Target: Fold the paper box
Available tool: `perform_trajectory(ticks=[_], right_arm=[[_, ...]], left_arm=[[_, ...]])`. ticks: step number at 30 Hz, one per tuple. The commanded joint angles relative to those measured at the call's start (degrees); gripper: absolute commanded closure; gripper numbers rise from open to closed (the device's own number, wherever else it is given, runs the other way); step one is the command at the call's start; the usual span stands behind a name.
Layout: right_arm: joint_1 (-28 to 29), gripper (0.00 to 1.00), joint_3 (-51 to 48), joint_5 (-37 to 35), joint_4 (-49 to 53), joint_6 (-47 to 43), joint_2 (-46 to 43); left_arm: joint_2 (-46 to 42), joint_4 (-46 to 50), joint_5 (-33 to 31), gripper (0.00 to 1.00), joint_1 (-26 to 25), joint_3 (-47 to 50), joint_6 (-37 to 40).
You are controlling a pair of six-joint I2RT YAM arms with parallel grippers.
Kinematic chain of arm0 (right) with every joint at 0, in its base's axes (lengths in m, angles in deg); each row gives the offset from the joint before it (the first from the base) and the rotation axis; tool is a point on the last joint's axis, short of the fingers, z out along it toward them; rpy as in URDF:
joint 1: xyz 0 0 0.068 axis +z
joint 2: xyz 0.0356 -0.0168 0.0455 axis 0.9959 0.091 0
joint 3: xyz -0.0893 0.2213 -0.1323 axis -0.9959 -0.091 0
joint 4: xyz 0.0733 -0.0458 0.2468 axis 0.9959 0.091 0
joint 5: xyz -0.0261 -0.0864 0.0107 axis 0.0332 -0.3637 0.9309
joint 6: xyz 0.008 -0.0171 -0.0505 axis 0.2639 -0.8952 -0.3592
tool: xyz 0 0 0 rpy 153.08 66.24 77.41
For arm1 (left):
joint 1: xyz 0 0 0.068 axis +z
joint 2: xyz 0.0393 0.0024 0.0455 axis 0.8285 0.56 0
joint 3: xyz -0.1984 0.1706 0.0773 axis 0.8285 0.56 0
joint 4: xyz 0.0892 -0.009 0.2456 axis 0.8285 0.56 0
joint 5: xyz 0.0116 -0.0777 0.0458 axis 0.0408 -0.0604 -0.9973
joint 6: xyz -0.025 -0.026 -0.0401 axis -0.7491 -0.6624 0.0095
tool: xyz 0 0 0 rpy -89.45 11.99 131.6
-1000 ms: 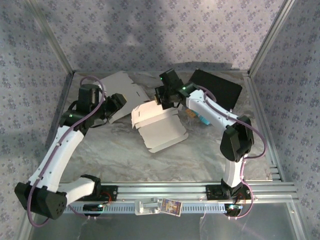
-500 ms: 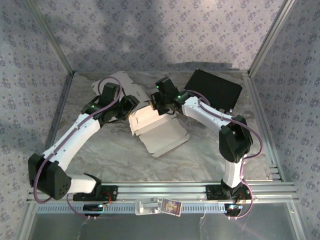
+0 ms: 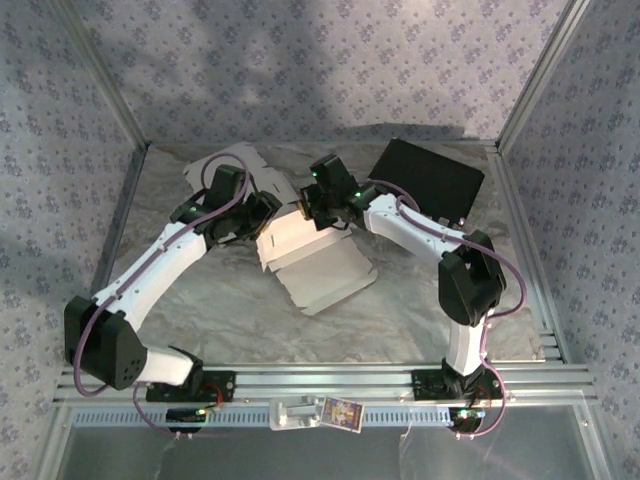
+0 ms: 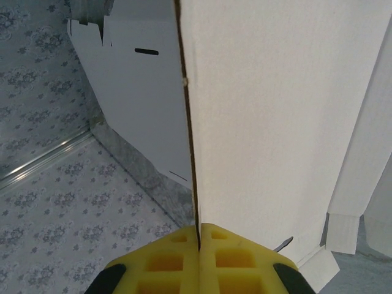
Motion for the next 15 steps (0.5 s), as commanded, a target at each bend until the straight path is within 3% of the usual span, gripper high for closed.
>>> perform_trajectory(ticks=[1,6,12,15], right_arm=[[0.47,1.00,-1.31,0.17,-0.54,1.16,-2.89],[0.55,1.00,-2.20,0.16,-1.23,1.42,-3.69],[0.41,1.00,-3.51,0.13,-1.92,1.57,-4.57],[-0.45,1.00,-5.16,0.31,-2.37,1.94,-5.55]], left_arm=[[1.64,-1.62,1.51,0.46,-0.78,-0.62,-1.12],[2.68,-2.72,1.62,0.48,-1.28,-1.22,-1.26],[2.08,-4.13,1.21,0.58,-1.32,-1.72,0.08],[-0.84,-1.18,-1.30,0.54,-1.19,-3.19,3.60]])
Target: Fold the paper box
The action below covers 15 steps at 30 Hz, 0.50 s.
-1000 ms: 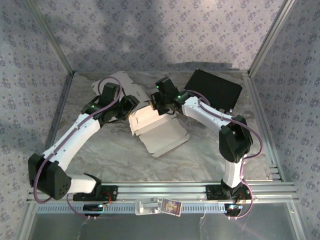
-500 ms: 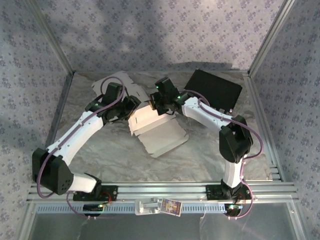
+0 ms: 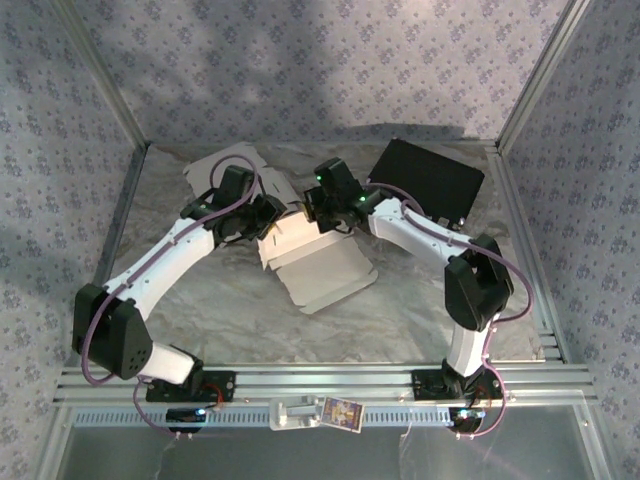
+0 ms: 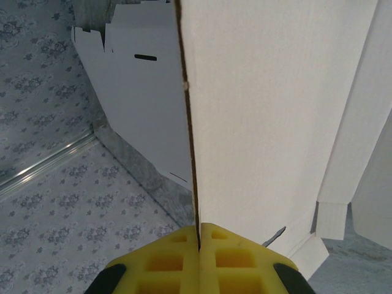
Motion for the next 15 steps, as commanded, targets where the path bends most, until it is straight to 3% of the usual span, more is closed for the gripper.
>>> perform_trajectory(ticks=[1,6,11,15], right_arm=[[-0.61,1.00,-1.84,1.05,-0.91,1.73,-3.19],[-1.74,1.00,-5.21,1.32,-3.24,5.10,-6.53],[-2.71,1.00,-6.92,1.30,-3.12,6.37,-9.45],[-3.37,1.00,-8.22,1.70,-4.63,3.22,-9.60]], left_arm=[[-4.67,1.13,-2.90,0.48,0.14,-3.14,4.90],[-14.15,2.72,-1.39,0.46,6.91,5.21,6.90],[-20.46,-4.11,2.56,0.55,13.67,18.92,7.76],[-21.58,-9.13,2.74,0.67,14.58,23.46,14.24]])
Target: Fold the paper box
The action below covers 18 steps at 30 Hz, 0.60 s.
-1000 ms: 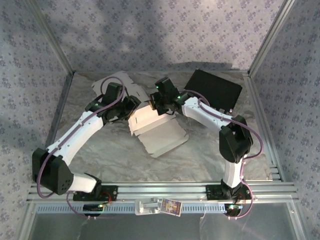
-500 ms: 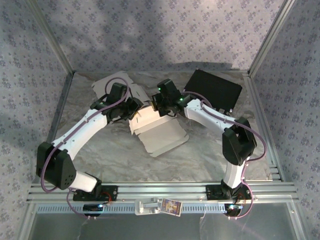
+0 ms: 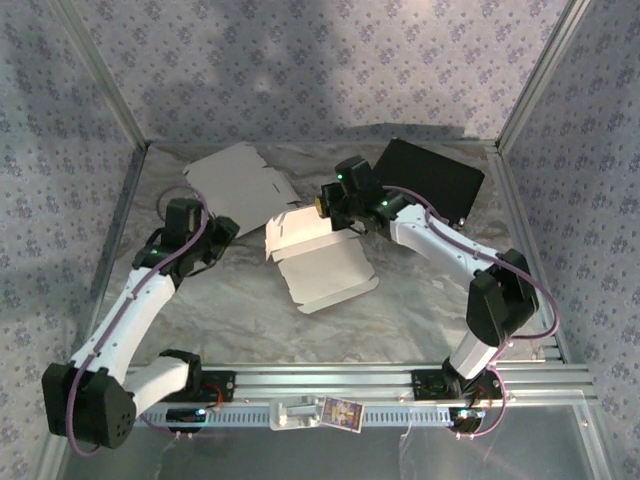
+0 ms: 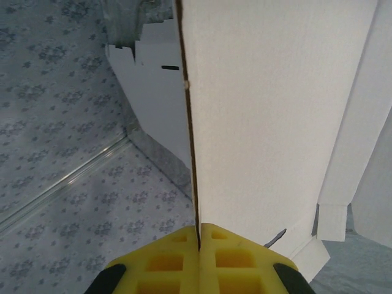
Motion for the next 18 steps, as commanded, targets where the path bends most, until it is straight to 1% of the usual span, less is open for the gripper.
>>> perform_trajectory(ticks=[1,5,9,13,15,18], right_arm=[[-0.47,1.00,-2.37,1.22,-3.91,-2.92,-0.76],[0.71,1.00,-5.34,3.23,-10.95,-9.79,0.95],[2.84,1.00,-8.09,3.67,-17.67,-13.46,2.08],[3.80,1.00,-9.78,4.72,-23.91,-18.32,3.45],[4.03,1.00,-9.83,5.89,-26.31,-20.78,4.04],[4.38,1.00,-13.02,7.13,-28.58,-24.54,4.25]], left_arm=[[0.02,-5.17,2.06,0.70,0.36,1.98,7.13],[0.60,-5.96,3.37,0.76,0.44,4.55,13.25],[-3.09,-6.46,1.39,0.75,0.44,8.44,15.46],[-6.88,-8.69,1.20,0.75,0.44,12.67,17.13],[-8.34,-9.93,1.29,0.75,0.28,14.65,18.56],[-10.43,-11.70,1.11,0.75,-0.52,17.37,22.43]])
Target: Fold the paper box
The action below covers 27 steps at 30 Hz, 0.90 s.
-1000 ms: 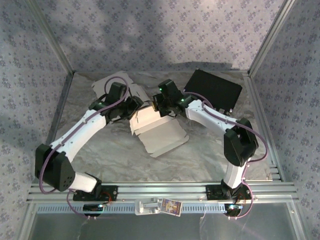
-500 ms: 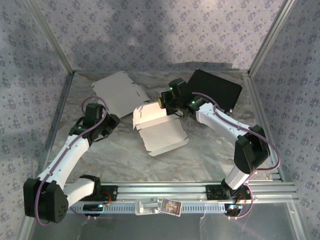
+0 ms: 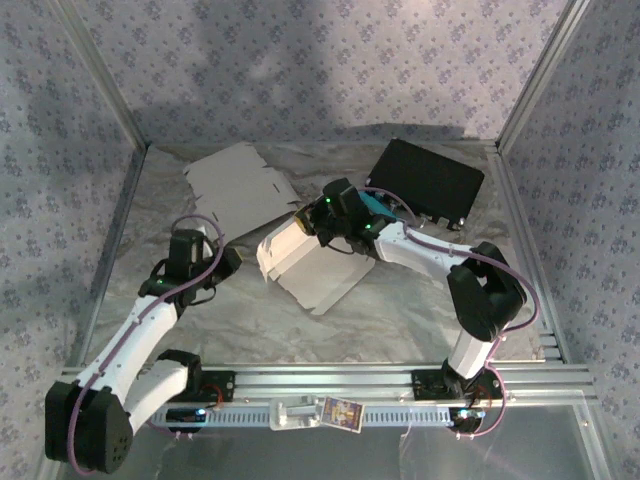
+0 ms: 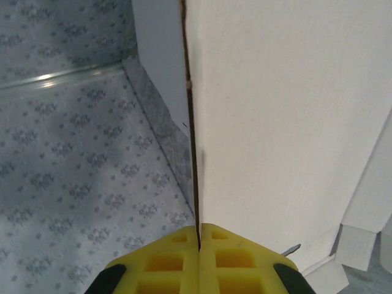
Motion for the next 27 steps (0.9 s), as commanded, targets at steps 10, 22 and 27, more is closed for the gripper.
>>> perform_trajectory(ticks=[10,22,27], right_arm=[[-0.13,1.00,-7.32,5.21,-14.32,-5.88,2.68],[-0.41,1.00,-6.25,7.18,-13.72,-5.76,3.83],[-0.54,1.00,-6.46,7.62,-14.24,-5.46,3.82]], left_arm=[[-9.00,-12.99,-1.06,0.78,-4.59,11.76,17.92],[-3.78,-23.39,-5.00,0.69,-11.44,14.75,22.88],[0.80,-28.31,-3.76,0.66,-14.31,14.33,24.78]])
